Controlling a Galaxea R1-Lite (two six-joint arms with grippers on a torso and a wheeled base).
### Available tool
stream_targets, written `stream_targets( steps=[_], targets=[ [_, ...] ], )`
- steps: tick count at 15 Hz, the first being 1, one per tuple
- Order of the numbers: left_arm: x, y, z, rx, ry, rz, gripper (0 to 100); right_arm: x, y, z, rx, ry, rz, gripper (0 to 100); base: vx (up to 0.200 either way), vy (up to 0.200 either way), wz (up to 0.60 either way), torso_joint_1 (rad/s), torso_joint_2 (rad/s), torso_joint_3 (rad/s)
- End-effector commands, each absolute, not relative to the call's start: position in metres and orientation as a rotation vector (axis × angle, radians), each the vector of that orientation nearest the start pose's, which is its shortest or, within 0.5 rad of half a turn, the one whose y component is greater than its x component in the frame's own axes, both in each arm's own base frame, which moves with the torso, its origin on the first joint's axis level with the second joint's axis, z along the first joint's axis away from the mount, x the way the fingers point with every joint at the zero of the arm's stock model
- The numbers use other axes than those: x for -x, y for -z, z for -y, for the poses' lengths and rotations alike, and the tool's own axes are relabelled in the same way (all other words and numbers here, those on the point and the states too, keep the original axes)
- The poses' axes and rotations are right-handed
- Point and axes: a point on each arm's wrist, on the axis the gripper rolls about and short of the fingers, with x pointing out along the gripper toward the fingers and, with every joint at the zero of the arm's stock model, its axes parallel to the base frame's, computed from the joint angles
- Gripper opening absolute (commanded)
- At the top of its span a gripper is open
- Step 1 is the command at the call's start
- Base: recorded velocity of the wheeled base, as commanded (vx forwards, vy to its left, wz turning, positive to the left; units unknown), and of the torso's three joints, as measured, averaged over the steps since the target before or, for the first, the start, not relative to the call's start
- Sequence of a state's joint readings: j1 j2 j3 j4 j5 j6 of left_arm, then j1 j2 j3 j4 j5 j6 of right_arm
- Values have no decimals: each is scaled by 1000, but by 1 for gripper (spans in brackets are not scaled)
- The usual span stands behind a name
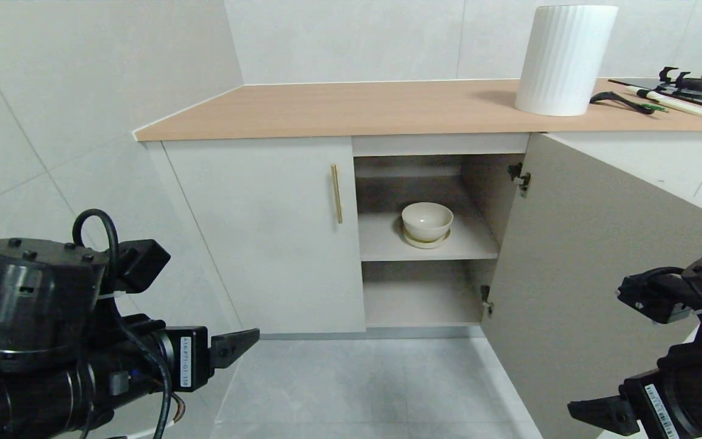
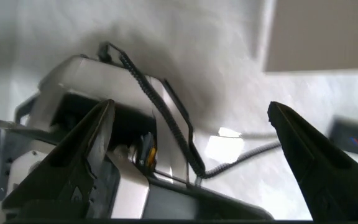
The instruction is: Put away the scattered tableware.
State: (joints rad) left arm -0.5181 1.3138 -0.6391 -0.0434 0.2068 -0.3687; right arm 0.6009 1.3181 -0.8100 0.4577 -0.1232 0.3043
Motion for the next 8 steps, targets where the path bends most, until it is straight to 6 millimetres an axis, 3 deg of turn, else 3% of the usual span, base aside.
stream_targets(
  steps=[1,6,8],
  targets=[
    [-167,-179,90,131,187,-637,100,-145,-186,-96,72,-294,-971,100,0,-200,0,2,-2,-2],
    [-167,-179,90,132,186,-639,100,-151,-182,-95,112,-235,-1067,100,0,-200,0,3,3,4],
    [-167,-179,90,132,187,-641,100,-148,-194,-85,111,-176,-1091,100,0,0,0,0,0,0]
  ],
)
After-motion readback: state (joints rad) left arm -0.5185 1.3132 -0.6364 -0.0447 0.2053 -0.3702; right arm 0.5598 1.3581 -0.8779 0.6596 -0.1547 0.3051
